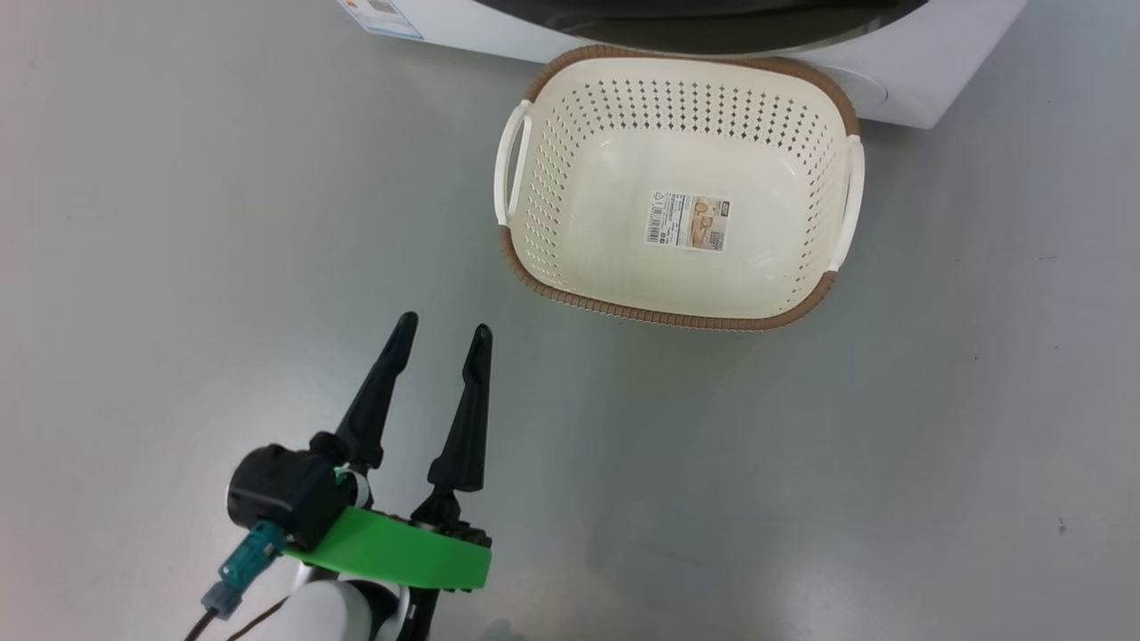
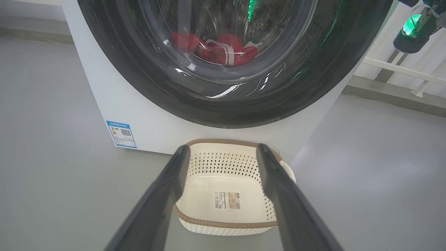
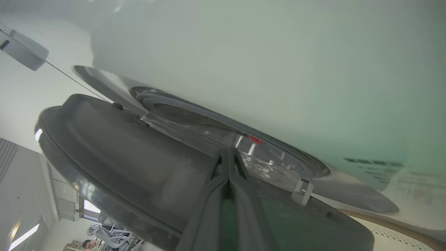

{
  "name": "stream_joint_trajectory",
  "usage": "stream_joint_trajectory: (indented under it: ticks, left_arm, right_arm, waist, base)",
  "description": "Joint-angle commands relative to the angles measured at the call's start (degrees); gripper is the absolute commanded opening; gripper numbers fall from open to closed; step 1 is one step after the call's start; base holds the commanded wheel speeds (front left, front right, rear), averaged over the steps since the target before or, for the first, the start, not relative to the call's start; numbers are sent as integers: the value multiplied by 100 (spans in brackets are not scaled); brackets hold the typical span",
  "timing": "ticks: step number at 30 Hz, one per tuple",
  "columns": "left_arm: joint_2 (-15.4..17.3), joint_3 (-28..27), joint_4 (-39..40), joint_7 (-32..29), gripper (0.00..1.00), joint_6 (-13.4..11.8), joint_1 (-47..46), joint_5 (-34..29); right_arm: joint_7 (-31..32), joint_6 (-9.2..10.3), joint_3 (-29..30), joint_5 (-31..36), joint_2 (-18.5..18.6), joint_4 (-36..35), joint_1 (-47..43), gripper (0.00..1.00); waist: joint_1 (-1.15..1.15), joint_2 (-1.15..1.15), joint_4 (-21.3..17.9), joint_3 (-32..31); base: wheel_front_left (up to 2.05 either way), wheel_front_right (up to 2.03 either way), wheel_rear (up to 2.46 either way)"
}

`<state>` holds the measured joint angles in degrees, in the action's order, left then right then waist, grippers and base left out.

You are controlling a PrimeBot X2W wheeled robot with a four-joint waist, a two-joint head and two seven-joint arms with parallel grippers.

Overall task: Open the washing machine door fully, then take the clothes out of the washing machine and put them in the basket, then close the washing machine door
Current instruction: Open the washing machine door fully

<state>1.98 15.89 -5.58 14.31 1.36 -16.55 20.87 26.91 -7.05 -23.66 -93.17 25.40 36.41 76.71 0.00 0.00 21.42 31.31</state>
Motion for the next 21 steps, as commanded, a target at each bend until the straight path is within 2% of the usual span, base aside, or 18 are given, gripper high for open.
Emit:
stream_joint_trajectory:
  ticks: [1,9,21]
  left_arm:
    - [89,-155,152,69,100,-50,-23,29]
    - [89,-152,167,69,100,-76,21,10]
    - [89,-165,148,69,100,-64,81,-55]
  right_arm:
    - [111,-44,-95,-25,-171,-126,-9,0]
    - [388,-44,-67,-122,-208,-228,-227,0]
    - [709,-44,-369,52,-328,-713,-932,0]
  waist:
    - [0,0,6,-11]
    - [0,0,-21,-146]
    - [0,0,-139,-424]
  base:
    - [0,0,0]
    - [0,0,0]
    - [0,0,0]
